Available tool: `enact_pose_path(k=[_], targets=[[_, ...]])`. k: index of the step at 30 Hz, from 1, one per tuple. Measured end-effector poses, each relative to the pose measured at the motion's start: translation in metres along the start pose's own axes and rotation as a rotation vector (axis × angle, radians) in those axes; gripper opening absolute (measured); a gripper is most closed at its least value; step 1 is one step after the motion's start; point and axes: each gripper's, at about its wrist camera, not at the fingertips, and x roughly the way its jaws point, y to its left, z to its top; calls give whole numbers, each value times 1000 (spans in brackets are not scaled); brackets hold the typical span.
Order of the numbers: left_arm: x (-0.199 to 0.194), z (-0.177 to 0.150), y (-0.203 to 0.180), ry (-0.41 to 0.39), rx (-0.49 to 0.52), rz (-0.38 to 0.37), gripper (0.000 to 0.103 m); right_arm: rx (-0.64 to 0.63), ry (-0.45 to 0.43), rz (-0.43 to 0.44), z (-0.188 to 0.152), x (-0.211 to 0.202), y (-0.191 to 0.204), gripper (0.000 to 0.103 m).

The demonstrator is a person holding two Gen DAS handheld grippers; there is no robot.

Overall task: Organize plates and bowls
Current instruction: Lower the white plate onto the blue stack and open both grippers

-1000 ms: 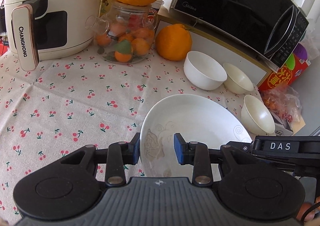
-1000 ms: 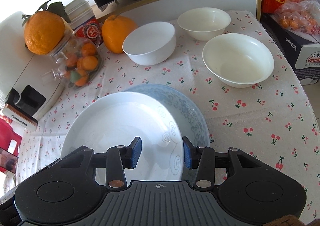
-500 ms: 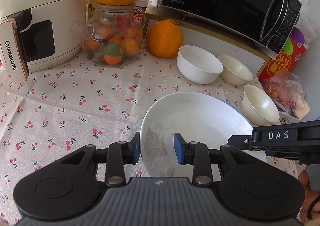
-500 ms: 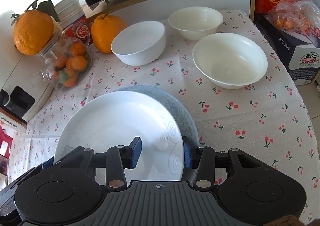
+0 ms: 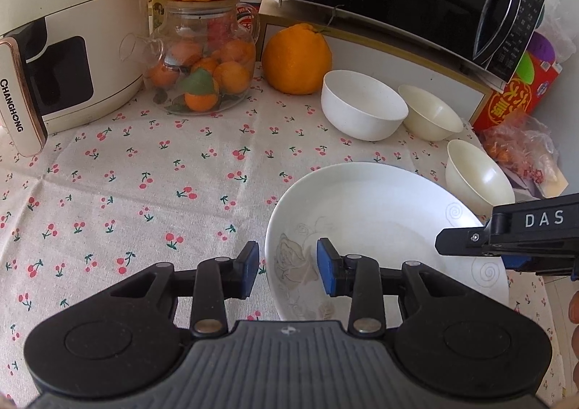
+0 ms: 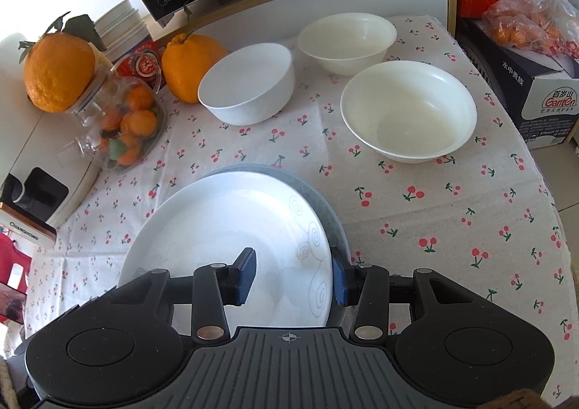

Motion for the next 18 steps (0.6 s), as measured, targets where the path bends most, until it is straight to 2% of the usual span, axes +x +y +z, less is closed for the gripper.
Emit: enact_pose_path(k=[4,8,10,18], targets=[[3,-1,-1,13,18,26,33,22,0,27,4,-4,-6,45],[5,0,3,16,-8,37,34,19,-22,32,9,-13,-7,46],[5,1,4,20,-6,33,35,13,-34,22,11,-17,-8,48],[5,1,6,54,-39,18,42,10,-46,75,15,-26,-8,50]])
